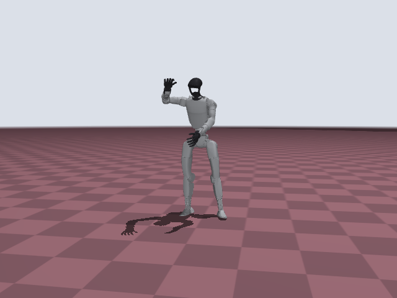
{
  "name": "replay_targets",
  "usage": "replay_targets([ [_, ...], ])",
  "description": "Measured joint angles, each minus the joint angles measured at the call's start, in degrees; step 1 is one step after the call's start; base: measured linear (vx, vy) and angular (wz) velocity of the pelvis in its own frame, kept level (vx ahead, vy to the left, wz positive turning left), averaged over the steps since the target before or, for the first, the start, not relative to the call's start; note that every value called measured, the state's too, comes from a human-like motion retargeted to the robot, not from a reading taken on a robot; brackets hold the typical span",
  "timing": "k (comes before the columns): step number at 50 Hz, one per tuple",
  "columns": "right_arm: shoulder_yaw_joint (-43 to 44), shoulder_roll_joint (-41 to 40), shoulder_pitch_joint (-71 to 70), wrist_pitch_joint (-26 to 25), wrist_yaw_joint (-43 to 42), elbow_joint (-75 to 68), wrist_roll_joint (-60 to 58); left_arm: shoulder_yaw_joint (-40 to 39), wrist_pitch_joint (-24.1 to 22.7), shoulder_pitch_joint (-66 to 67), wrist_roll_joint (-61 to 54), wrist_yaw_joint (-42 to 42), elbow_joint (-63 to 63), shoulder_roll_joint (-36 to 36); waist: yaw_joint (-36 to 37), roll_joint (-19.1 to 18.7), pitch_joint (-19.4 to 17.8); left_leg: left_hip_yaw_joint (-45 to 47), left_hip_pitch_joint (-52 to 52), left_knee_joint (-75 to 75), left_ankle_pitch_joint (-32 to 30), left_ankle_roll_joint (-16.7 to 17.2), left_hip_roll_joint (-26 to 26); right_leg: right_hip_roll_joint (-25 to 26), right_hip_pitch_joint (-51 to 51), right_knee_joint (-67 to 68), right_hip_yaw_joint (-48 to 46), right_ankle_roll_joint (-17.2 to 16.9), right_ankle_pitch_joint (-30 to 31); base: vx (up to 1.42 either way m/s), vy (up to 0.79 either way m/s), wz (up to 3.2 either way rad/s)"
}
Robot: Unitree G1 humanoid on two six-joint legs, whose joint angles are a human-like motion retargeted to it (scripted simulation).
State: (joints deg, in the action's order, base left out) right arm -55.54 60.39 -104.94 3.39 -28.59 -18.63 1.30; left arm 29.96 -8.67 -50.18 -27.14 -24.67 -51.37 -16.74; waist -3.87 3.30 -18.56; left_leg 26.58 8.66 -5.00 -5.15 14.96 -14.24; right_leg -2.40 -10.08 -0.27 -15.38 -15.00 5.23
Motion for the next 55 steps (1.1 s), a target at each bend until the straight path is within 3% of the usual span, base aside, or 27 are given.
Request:
replay_targets([
  [5, 2.4, 0.7, 2.3, 0.1, -0.7, 0.6, -0.2, -3.4, 0.0, 10.2, -0.1, 1.8, -3.5, -1.4, 0.1, 2.3, 0.7, 0.9, -0.4, 0.0, 0.9, 0.0, 2.1, -2.1, 0.5, -0.9, 0.9, 0.0, 0.9, 0.05, 0.25, -0.04],
  [10, 3.8, 2.5, 6.3, -0.4, -0.9, 1.2, 0.8, -2.5, 1.3, 9.0, -2.8, 3.3, -4.3, -4.9, 0.5, 2.9, 1.9, 0.7, -1.6, 0.0, 2.4, 0.0, 3.6, -4.2, 1.0, 0.0, 1.0, 0.0, 0.8, 0.09, 0.24, 0.08],
  [15, 4.7, 4.7, 10.7, -0.8, 0.0, 2.0, 2.5, 2.7, 2.2, -6.0, -4.6, 3.3, -2.5, -12.2, 1.1, 2.6, 2.6, 0.2, -2.7, 0.0, 3.5, 0.0, 4.0, -5.2, 0.1, 3.3, 0.2, 0.0, 0.4, 0.06, 0.16, 0.09],
  [23, 4.5, 5.4, 14.3, -0.4, 2.0, 2.7, 4.5, 8.4, -1.5, -38.7, -9.2, 0.1, 4.0, -21.9, 2.4, 1.8, 5.3, 1.4, -2.3, 0.0, 4.3, 0.0, 4.8, -5.9, -3.2, 4.8, -1.7, 0.0, 1.9, 0.02, 0.10, -0.10],
  [30, 3.1, 5.6, 13.3, 0.3, 1.8, 4.3, 5.0, 12.9, -3.6, -60.4, -11.4, -4.1, 5.2, -25.3, 3.7, 1.8, 7.4, 3.2, -1.3, 0.0, 4.7, 0.0, 7.1, -6.8, -3.9, -0.2, -3.3, 0.0, 4.4, 0.01, 0.03, -0.08],
  [35, 2.0, 5.2, 10.7, 0.7, 0.6, 5.4, 5.1, 15.1, -4.5, -67.2, -14.3, -6.3, 3.7, -26.0, 3.6, 1.6, 6.6, 3.2, -0.9, 0.0, 4.8, 0.0, 8.3, -7.7, -4.0, -2.1, -4.5, 0.0, 5.4, 0.00, 0.00, 0.00],
  [40, 1.2, 5.1, 8.9, 0.6, -0.4, 6.7, 4.9, 18.1, -4.1, -63.3, -14.6, -4.8, 4.9, -25.9, 2.8, 0.3, 4.6, 2.2, -1.0, 0.0, 4.8, 0.0, 9.1, -8.9, -3.8, -1.4, -5.6, 0.0, 5.2, 0.01, -0.01, 0.17],
  [47, 1.3, 2.6, 6.9, 0.1, -0.7, 8.3, 4.2, 23.9, -2.3, -45.9, -13.1, 3.5, 10.7, -27.5, -0.4, -0.4, -0.7, 1.0, -1.5, 0.0, 4.3, 0.0, 9.0, -9.5, -3.1, -0.1, -6.7, 0.0, 4.9, -0.02, -0.07, 0.17],
  [55, 2.1, 1.5, 6.6, -0.5, -1.6, 11.2, 1.5, 16.1, 0.7, -18.3, -12.6, 5.4, 8.2, -20.3, -4.2, 0.0, -4.1, 0.9, 0.9, 0.0, 2.7, 0.0, 8.3, -8.5, -4.7, -1.6, -7.2, 0.0, 6.2, -0.06, -0.11, 0.02],
])
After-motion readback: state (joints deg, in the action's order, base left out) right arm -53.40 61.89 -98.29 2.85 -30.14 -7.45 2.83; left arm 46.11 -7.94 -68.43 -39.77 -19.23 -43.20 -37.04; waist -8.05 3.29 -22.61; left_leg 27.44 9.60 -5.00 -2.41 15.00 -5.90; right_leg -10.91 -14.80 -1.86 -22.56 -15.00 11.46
